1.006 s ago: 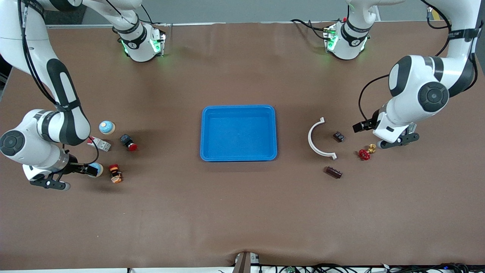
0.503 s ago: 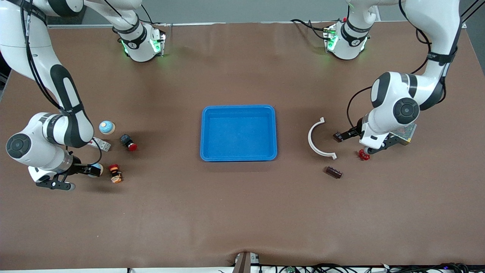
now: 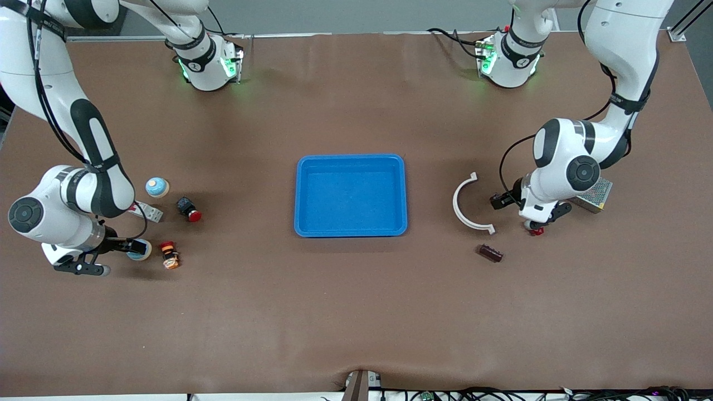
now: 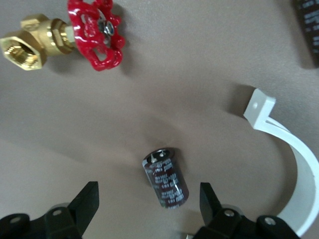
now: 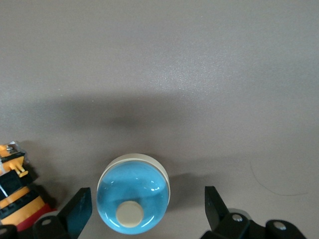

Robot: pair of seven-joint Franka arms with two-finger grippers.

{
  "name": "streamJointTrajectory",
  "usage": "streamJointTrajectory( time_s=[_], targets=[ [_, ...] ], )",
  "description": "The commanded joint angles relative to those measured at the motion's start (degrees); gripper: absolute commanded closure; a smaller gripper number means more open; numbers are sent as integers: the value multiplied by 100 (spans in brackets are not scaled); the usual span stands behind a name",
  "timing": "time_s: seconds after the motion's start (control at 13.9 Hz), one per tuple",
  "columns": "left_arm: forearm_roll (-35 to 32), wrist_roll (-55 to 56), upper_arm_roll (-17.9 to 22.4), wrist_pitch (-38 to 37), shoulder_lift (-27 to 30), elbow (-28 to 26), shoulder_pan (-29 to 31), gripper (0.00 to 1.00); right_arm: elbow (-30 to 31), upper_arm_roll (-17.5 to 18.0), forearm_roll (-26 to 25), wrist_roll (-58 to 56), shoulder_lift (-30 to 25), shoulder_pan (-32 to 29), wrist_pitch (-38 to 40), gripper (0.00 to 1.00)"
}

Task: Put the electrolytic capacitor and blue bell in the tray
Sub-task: 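Grasp the blue bell with the right gripper while the left gripper grasps the capacitor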

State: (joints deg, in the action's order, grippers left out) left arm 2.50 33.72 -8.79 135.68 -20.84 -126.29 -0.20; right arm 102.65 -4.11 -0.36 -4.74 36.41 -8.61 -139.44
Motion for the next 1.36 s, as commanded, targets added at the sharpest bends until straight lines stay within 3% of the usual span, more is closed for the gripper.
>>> streamJointTrajectory(
  time_s=[0.0,0.22,0.36,0.43,0.5,0.57,0.65,0.72,0.93,1.15,1.29],
  targets=[
    [119,29,-9,352,-34,-168,-7,28,9,86,80,-106,-2,-62,-22,0],
    [119,29,-9,406,-157,-168,-7,50,9,112,167,-106,42,-35,-22,0],
    [119,29,-9,406,-157,-168,-7,82,9,156,168,-106,103,-35,-100,0],
    [119,29,-9,406,-148,-160,-16,92,9,156,168,-124,121,-35,-110,0],
    [119,29,-9,389,-113,-151,-16,100,18,156,168,-150,130,-35,-110,11],
    [110,20,-9,328,-69,-125,-16,100,18,156,168,-211,130,-27,-92,57],
    [110,20,-52,292,62,-116,-7,100,27,156,168,-247,130,-35,-92,90],
    [110,29,-96,170,141,-72,-7,100,27,156,168,-256,139,-35,-101,100],
    [110,247,-315,-418,317,340,-7,100,27,156,168,-334,165,-35,-101,100],
    [102,949,-772,-534,300,683,-24,100,0,156,159,-624,78,-9,48,100],
    [93,1511,-1097,-543,239,947,-77,100,-96,270,167,-721,-220,26,625,100]
  ],
)
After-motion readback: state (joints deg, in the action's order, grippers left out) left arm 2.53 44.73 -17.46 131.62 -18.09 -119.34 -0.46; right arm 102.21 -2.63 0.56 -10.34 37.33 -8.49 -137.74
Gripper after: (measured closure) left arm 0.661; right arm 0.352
